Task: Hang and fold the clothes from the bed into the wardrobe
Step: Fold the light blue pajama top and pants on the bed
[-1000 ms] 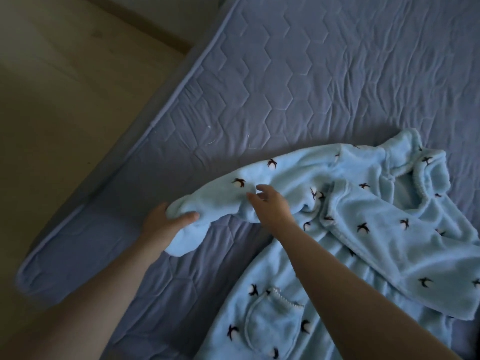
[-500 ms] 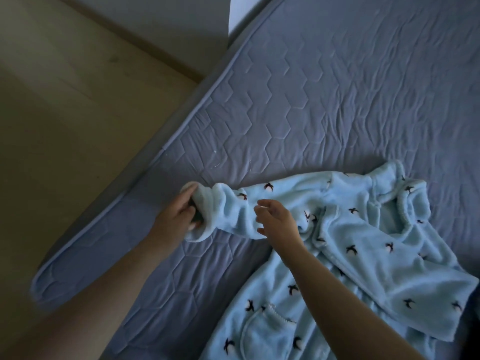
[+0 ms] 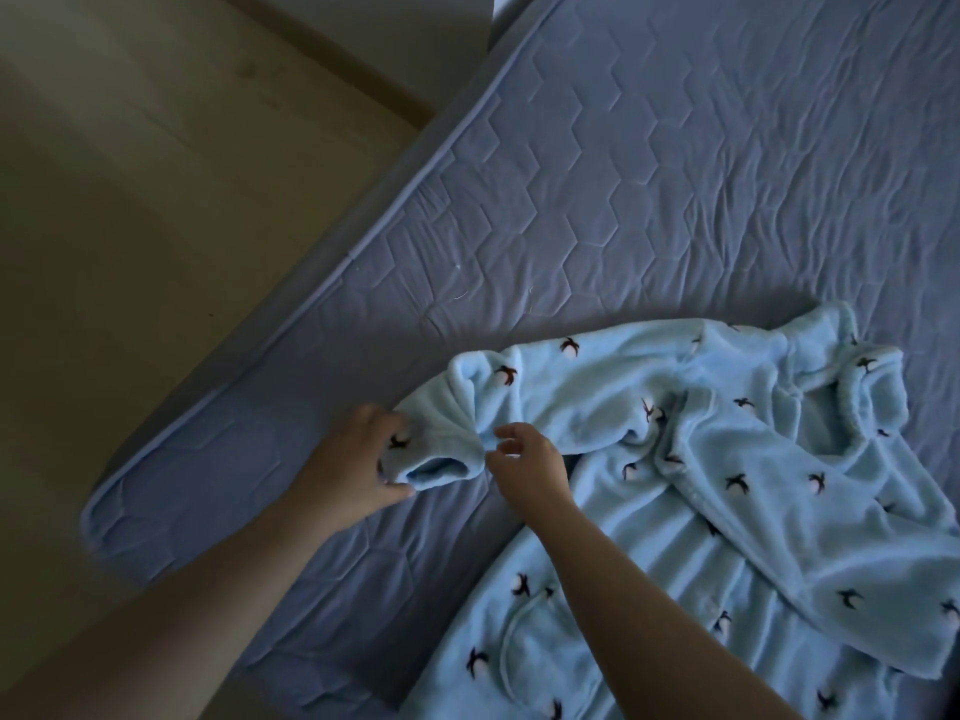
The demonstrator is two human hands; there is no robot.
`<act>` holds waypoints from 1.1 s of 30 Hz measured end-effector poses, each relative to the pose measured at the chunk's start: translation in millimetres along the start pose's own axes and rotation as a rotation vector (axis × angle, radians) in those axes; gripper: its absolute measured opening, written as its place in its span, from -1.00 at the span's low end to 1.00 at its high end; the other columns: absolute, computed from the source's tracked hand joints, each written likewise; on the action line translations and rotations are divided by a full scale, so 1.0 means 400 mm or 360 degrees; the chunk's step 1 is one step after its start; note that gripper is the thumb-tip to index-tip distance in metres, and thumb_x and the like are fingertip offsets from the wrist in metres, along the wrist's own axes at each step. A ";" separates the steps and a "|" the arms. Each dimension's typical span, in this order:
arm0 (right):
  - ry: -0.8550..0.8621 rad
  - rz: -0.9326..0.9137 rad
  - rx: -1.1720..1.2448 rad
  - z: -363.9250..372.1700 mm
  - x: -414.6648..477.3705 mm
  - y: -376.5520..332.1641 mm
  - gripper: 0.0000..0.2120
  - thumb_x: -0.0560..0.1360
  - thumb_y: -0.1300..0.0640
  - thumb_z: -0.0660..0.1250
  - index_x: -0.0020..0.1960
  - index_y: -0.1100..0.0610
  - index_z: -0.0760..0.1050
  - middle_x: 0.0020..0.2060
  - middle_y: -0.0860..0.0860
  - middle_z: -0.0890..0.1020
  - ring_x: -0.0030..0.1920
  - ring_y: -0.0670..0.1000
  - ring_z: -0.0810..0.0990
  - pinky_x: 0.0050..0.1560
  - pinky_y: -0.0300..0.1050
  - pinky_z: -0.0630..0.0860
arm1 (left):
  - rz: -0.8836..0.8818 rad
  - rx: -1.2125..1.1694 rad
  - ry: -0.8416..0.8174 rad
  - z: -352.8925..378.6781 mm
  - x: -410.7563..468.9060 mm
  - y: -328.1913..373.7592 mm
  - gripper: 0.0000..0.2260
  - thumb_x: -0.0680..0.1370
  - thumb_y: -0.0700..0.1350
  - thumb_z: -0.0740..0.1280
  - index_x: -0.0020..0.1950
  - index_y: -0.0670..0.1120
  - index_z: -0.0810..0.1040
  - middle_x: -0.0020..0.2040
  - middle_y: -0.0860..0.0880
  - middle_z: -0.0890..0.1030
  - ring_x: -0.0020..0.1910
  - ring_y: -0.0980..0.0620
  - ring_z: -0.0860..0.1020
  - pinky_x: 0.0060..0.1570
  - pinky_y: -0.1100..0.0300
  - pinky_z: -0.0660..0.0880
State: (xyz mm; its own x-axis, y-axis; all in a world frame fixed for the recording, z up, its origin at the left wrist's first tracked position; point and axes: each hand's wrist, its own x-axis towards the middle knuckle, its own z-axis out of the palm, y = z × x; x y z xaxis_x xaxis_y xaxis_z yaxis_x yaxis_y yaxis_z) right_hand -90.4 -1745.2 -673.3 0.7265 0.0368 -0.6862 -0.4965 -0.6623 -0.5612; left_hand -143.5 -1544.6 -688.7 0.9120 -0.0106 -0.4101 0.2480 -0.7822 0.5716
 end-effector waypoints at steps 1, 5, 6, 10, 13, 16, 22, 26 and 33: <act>-0.0037 0.0011 0.0008 0.005 0.005 0.003 -0.67 0.52 0.19 0.28 0.27 0.06 0.47 0.09 -0.04 0.56 -0.06 -0.06 0.56 -0.17 -0.26 0.48 | 0.0084 0.0069 0.0019 0.017 0.004 0.002 -0.37 0.21 0.06 0.57 0.24 0.01 0.49 0.14 0.00 0.45 0.10 -0.01 0.46 0.01 0.13 0.45; -0.0102 -0.0061 0.0257 0.016 0.024 0.014 -0.66 0.51 0.31 0.23 0.24 0.08 0.51 0.06 -0.01 0.66 -0.15 -0.03 0.61 -0.26 -0.29 0.50 | 0.0080 0.0517 0.0100 0.099 0.032 0.026 -0.20 0.21 0.26 0.50 0.36 -0.03 0.37 0.28 -0.05 0.37 0.19 -0.08 0.42 0.15 0.11 0.33; 0.0003 -0.0111 0.0240 0.009 0.032 0.020 -0.66 0.50 0.31 0.23 0.24 0.08 0.52 0.07 0.00 0.67 -0.12 -0.02 0.61 -0.21 -0.28 0.50 | 0.0009 0.0552 0.0103 0.121 0.040 0.032 -0.22 0.24 0.25 0.47 0.36 -0.05 0.35 0.29 -0.06 0.35 0.19 -0.08 0.41 0.17 0.12 0.30; 0.0367 -0.0254 -0.0471 -0.063 0.086 0.063 -0.51 0.49 0.23 0.27 0.41 0.08 0.38 0.36 0.04 0.44 0.31 0.08 0.43 0.27 -0.04 0.42 | -0.0198 0.0706 0.0225 0.142 0.088 0.044 -0.63 0.50 0.06 0.30 0.21 -0.12 0.44 0.19 -0.12 0.46 0.10 -0.12 0.46 0.09 0.10 0.32; -0.0033 -0.0156 -0.0851 -0.095 0.125 0.091 -0.43 0.54 0.15 0.27 0.51 0.02 0.23 0.50 0.05 0.19 0.42 0.10 0.31 0.33 -0.03 0.34 | -0.0360 0.0294 0.0390 0.102 0.127 0.028 -0.78 0.57 -0.14 0.20 0.14 -0.21 0.51 0.11 -0.25 0.56 0.08 -0.25 0.52 0.05 0.01 0.32; -0.0110 -0.0130 -0.0892 -0.097 0.147 0.111 -0.41 0.54 0.08 0.29 0.53 -0.03 0.20 0.53 0.06 0.11 0.43 0.13 0.31 0.33 -0.02 0.33 | -0.0663 -0.0456 0.0605 0.001 0.159 0.010 -0.72 0.62 -0.23 0.11 0.19 -0.34 0.50 0.16 -0.36 0.54 0.17 -0.29 0.51 0.10 0.03 0.37; -0.0027 -0.0199 -0.0712 -0.060 0.116 0.074 -0.37 0.56 0.02 0.29 0.56 -0.02 0.11 0.55 0.05 0.07 0.46 0.11 0.28 0.35 -0.01 0.33 | -0.0872 -0.0758 0.0643 -0.243 0.167 -0.047 -0.70 0.63 -0.19 0.10 0.22 -0.31 0.51 0.21 -0.31 0.53 0.18 -0.25 0.50 0.07 0.03 0.40; -0.0040 -0.0326 -0.0512 -0.044 0.109 -0.037 -0.26 0.56 0.00 0.31 0.58 -0.08 -0.05 0.55 0.05 0.11 0.45 0.11 0.30 0.37 0.01 0.34 | -0.0819 -0.1031 0.0638 -0.337 0.171 -0.040 -0.77 0.58 -0.16 0.18 0.09 -0.17 0.59 0.13 -0.19 0.61 0.06 -0.12 0.55 0.06 0.00 0.47; -0.0115 -0.0277 -0.0315 0.001 0.130 -0.120 -0.25 0.56 0.02 0.32 0.59 -0.04 -0.06 0.49 0.06 0.27 0.41 0.11 0.37 0.37 0.02 0.37 | -0.0790 -0.0739 0.0808 -0.322 0.192 -0.028 -0.69 0.62 -0.11 0.10 0.13 -0.27 0.53 0.09 -0.18 0.57 0.04 -0.14 0.51 -0.09 0.14 0.34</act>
State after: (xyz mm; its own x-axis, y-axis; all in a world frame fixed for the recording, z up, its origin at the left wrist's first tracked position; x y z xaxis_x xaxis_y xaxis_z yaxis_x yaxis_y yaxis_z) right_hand -28.9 -1711.1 -682.2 0.7532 0.2116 -0.6228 -0.2595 -0.7745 -0.5769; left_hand -34.0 -1456.5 -634.9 0.6703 0.6343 -0.3851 0.6661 -0.2856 0.6890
